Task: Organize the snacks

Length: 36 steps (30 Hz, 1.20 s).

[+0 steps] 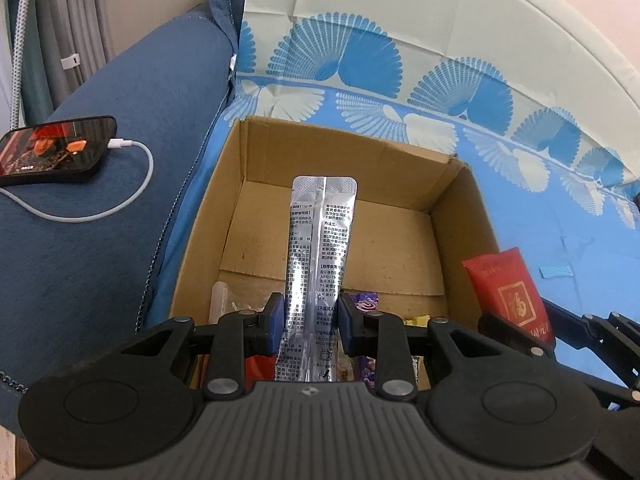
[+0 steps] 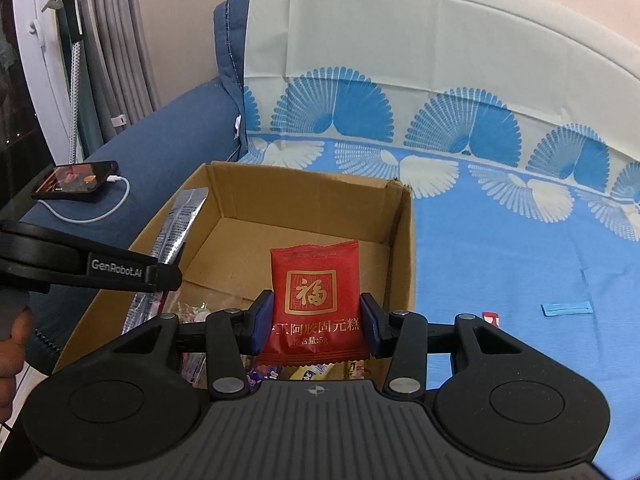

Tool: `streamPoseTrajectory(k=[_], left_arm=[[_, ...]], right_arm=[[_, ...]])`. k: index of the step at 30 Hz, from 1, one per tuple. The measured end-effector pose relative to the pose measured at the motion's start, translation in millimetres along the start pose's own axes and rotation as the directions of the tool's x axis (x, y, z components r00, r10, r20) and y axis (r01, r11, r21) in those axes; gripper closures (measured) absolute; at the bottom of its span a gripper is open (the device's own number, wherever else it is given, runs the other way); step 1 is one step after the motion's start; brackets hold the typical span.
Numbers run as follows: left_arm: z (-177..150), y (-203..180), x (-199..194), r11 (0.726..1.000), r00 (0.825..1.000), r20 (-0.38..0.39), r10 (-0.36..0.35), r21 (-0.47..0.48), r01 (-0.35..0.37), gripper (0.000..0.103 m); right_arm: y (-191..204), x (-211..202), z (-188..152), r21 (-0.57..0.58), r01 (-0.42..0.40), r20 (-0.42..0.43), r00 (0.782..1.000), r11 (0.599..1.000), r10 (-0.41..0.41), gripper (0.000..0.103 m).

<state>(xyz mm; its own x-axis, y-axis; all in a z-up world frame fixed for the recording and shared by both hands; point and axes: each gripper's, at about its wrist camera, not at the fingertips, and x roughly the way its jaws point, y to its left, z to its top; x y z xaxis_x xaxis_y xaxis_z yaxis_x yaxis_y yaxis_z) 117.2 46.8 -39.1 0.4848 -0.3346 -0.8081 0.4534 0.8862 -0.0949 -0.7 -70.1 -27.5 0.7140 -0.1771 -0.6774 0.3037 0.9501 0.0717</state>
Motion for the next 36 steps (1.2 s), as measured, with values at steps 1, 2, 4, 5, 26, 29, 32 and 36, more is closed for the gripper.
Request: streamPoseTrajectory(k=[1, 2, 4, 5, 26, 29, 32, 36], left_arm=[[1, 0, 3, 1.0, 1.0, -0.003, 0.002, -0.001, -0.002, 0.072], [2, 0, 5, 1.0, 1.0, -0.005, 0.005, -0.003, -0.005, 0.072], [3, 1, 11, 1.0, 1.0, -0.01, 0.01, -0.005, -0.01, 0.072], [4, 1, 13, 1.0, 1.0, -0.012, 0.013, -0.006, -0.013, 0.072], [-20, 4, -1, 0.981, 0.984, 0.043, 0.171, 0.089, -0.174, 0.0], [-36, 4, -15, 0.981, 0.986, 0.006, 0.166, 0.102, -0.166, 0.0], [-51, 4, -31, 0.984, 0.987, -0.008, 0.158, 0.088, -0.157, 0.0], [-67, 0, -54, 0.985, 0.989, -0.002, 0.148, 0.084, -0.148, 0.0]], right_arm=[[0, 3, 0, -0.001, -0.001, -0.003, 1.0, 1.0, 0.001, 0.055], [0, 6, 1, -0.002, -0.002, -0.006, 1.0, 1.0, 0.002, 0.055], [0, 11, 1, -0.002, -0.002, -0.013, 1.0, 1.0, 0.002, 0.055], [1, 14, 1, -0.001, -0.002, -0.016, 1.0, 1.0, 0.002, 0.055], [-8, 20, 0, 0.066, 0.018, -0.063, 0.998, 0.998, -0.014, 0.022], [-5, 3, -12, 0.054, 0.0, -0.091, 0.996, 0.999, 0.005, 0.019], [3, -16, -27, 0.022, -0.012, -0.105, 0.994, 1.0, 0.015, 0.016], [9, -39, -38, -0.017, -0.001, -0.088, 0.996, 1.0, 0.0, 0.014]])
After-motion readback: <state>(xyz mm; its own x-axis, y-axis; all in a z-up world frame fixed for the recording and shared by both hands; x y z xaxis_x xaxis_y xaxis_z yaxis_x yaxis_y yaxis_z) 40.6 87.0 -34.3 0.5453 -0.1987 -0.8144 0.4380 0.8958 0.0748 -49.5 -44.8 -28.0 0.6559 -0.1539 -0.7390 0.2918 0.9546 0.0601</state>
